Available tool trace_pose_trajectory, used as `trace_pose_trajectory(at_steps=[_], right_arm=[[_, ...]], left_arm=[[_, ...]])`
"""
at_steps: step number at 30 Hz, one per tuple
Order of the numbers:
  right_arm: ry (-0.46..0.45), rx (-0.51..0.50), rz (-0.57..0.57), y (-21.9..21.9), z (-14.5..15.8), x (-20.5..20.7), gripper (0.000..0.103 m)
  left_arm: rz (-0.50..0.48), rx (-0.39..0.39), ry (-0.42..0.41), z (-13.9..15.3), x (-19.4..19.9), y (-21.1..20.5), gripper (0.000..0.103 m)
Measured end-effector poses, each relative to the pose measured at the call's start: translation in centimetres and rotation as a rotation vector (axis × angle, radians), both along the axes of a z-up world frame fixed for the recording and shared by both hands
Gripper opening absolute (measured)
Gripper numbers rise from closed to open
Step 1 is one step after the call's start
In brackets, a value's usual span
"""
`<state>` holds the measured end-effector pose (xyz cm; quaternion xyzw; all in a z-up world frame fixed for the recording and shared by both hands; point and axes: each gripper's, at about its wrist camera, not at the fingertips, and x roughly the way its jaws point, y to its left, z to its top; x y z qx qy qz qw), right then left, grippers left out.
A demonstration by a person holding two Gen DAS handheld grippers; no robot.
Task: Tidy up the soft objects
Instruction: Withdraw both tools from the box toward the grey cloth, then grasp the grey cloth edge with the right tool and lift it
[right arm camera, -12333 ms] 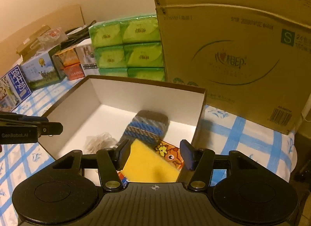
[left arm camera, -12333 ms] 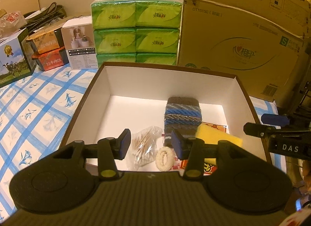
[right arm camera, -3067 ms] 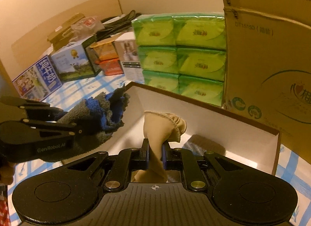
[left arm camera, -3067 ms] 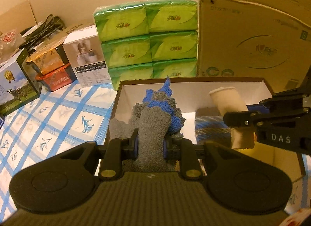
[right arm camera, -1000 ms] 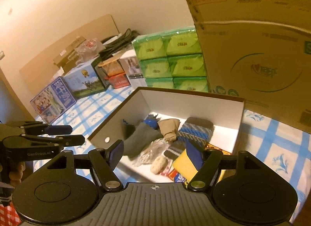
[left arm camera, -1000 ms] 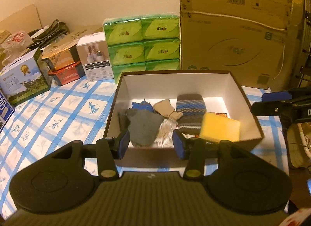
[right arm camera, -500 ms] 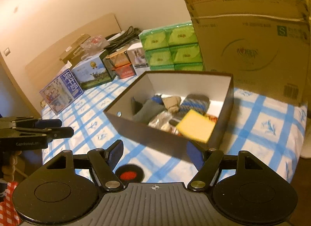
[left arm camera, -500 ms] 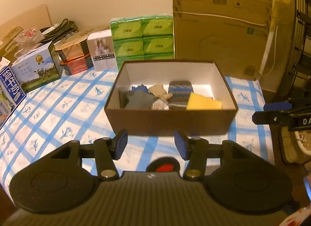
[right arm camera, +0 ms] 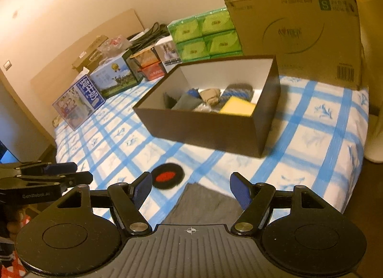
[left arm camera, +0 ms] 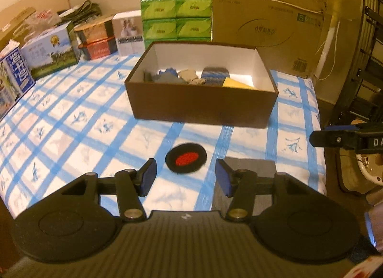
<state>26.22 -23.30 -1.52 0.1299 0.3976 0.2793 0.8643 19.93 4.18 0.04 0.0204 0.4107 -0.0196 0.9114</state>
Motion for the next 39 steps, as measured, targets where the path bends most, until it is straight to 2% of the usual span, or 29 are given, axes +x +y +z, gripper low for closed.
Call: trace_pose_trajectory(at_steps=[8, 12, 18, 29, 39], right_arm=[[0.056, 0.023, 0.029, -0.1, -2.0, -2.2, 0.072], [0.116, 0.043, 0.048, -0.3, -3.6, -2.7, 0.072], [0.162, 0.009, 0.049, -0.2, -5.8, -3.4, 0.071], [0.251, -0.025, 0.05, 0.8, -10.0, -3.2, 0.046], [0.313, -0.022, 0.001, 0.6, -12.6, -1.6, 0.04]], left_arm=[[0.054, 0.025, 0.034, -2.2, -2.5, -0.1, 0.051], [0.081, 0.004, 0.067, -3.5, -3.3, 0.0, 0.051], [0.098, -0.03, 0.133, -5.8, -4.0, -0.7, 0.051], [0.102, -0.032, 0.217, -9.0, -3.3, -1.5, 0.051], [0.094, -0.032, 0.255, -10.9, -1.9, -2.0, 0.051]])
